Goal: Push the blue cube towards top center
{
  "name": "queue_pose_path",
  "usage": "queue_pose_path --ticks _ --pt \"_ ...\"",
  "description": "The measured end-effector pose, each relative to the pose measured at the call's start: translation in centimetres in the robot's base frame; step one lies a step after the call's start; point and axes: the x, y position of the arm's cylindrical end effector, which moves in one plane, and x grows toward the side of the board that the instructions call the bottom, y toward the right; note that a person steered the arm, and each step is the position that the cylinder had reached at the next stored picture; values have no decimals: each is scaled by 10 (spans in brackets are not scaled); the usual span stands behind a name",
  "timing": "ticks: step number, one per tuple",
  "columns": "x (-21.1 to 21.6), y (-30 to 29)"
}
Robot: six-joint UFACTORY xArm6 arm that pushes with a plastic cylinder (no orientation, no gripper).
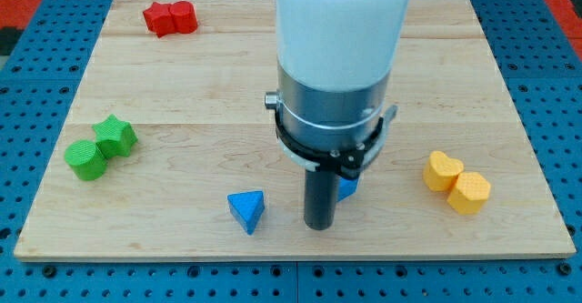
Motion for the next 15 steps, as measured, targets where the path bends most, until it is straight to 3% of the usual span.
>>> queue_pose_path --ticks 1,3,6,7,8,10,11,14,15 --pt "-15 42" --pt "-73 -30" --pt "-208 -19" --pt "-220 -74" --pt "-211 -58" --pt "-165 31" --pt "-123 4" --pt "-158 -91" --pt "-162 -72"
